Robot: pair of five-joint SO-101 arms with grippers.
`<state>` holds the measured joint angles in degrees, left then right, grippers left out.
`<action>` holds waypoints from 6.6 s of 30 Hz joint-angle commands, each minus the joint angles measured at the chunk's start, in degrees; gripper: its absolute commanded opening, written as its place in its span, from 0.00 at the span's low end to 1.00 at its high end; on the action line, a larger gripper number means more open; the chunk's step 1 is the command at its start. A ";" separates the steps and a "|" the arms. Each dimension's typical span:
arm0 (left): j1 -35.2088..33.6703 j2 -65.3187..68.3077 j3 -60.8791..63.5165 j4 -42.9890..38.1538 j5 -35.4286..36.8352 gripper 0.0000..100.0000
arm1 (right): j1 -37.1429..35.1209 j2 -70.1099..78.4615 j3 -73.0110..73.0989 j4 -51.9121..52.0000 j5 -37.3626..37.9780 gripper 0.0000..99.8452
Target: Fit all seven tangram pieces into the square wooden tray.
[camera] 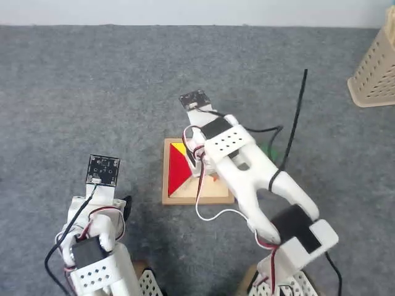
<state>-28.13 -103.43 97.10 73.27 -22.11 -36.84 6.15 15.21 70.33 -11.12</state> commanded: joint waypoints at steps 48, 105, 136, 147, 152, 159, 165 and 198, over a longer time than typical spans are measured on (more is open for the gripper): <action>-0.26 -0.88 -0.48 0.18 -0.53 0.28 | 5.93 2.86 7.38 -18.42 15.30 0.01; -0.26 -0.88 -0.48 0.18 -0.53 0.28 | 31.43 12.97 -1.41 -11.82 49.14 0.18; -0.26 -0.88 -0.48 0.18 -0.53 0.28 | 3.38 -13.58 11.16 -4.26 19.34 0.13; -0.26 -0.88 -0.48 0.18 -0.53 0.28 | -4.35 -13.49 15.74 -7.78 19.43 0.13; -0.26 -0.88 -0.48 0.18 -0.53 0.28 | -4.79 -13.49 15.65 -8.75 19.16 0.13; -0.26 -0.88 -0.48 0.18 -0.53 0.28 | -5.05 -13.41 15.74 -8.92 19.16 0.14; -0.26 -0.88 -0.48 0.18 -0.53 0.28 | -5.05 -13.41 15.74 -8.92 19.08 0.15; -0.26 -0.88 -0.48 0.18 -0.53 0.28 | -4.18 -8.75 16.70 -14.37 19.16 0.05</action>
<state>-28.13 -103.43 97.10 73.27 -22.11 -40.18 -2.81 32.53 57.76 8.57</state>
